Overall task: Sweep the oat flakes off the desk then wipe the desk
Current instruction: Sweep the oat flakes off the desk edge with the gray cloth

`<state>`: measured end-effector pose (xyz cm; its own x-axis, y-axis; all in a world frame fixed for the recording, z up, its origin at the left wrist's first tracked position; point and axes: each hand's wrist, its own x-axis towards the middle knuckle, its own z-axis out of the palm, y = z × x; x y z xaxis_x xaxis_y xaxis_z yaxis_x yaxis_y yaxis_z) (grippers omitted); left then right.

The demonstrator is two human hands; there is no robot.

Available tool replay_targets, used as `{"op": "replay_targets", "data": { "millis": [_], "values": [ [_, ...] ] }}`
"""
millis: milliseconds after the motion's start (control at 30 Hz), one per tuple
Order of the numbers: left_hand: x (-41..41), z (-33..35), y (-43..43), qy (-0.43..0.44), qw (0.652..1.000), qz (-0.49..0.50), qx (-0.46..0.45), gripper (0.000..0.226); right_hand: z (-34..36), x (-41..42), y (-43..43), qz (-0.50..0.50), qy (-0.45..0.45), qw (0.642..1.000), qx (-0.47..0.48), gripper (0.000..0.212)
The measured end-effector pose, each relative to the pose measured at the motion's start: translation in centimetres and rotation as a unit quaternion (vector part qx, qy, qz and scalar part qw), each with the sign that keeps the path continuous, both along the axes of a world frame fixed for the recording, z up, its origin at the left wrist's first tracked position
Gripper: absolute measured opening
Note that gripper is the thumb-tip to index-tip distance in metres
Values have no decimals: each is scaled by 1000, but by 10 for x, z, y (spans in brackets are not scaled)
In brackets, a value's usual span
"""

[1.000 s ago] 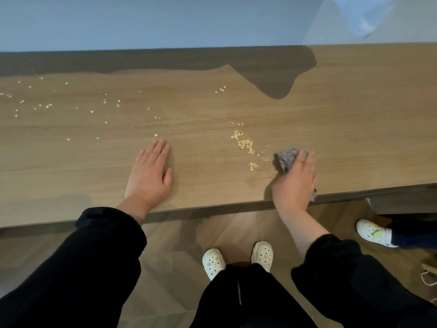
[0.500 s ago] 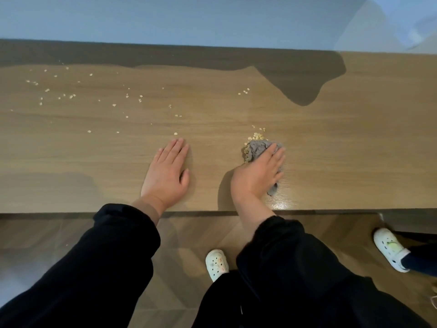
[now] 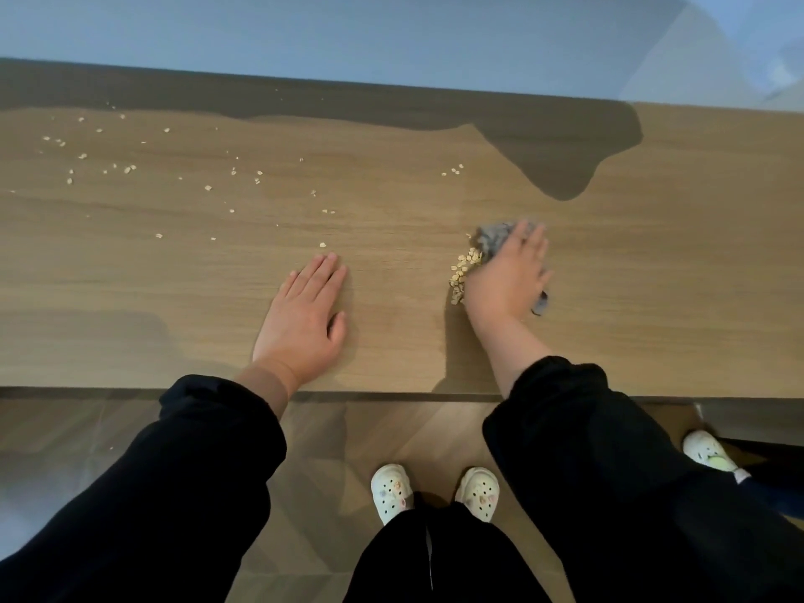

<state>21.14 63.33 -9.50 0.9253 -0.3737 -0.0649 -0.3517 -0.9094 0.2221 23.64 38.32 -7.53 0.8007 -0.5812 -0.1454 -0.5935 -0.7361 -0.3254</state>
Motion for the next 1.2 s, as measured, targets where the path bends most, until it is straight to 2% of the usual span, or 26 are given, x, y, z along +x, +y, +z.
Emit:
{"op": "replay_targets", "data": {
  "millis": [100,267,400,467,567,633,700,800,833,900,1000,1067,1133,1200],
  "values": [
    [0,1,0,-1,1000,-2,-3,69,-4,0,-6,54,-4,999,8,92],
    [0,-1,0,-2,1000,-1,-5,69,1,-6,-73,-31,-12,999,-20,87],
    [0,-1,-1,2,1000,-2,-7,68,4,8,-57,-34,1,999,-19,82],
    [0,1,-1,1,1000,-2,-8,67,3,15,-30,71,-10,997,-21,83],
    [0,1,-1,4,1000,-4,-2,67,2,11,-5,288,13,958,-9,84],
    [1,1,-1,6,1000,-3,4,67,9,13,-17,336,17,942,10,81],
    [1,0,-1,10,1000,-5,10,68,11,20,-42,301,2,954,11,79],
    [0,0,-1,9,1000,-5,18,68,11,37,-65,153,-34,987,27,72],
    [0,0,-1,8,1000,-5,18,68,9,39,-61,133,-45,990,18,69],
    [1,0,-2,9,1000,-4,16,68,7,36,-45,180,-58,982,-8,66],
    [1,-1,-1,10,1000,-5,16,67,1,23,-33,345,-40,938,2,63],
    [1,-1,-1,11,1000,-4,14,67,3,26,-50,383,-24,923,2,59],
    [1,-2,-1,12,1000,-4,9,67,2,37,-70,323,-33,946,-8,60],
    [1,-3,-1,13,1000,-1,9,67,2,49,-73,197,-42,979,-23,63]
  ]
}}
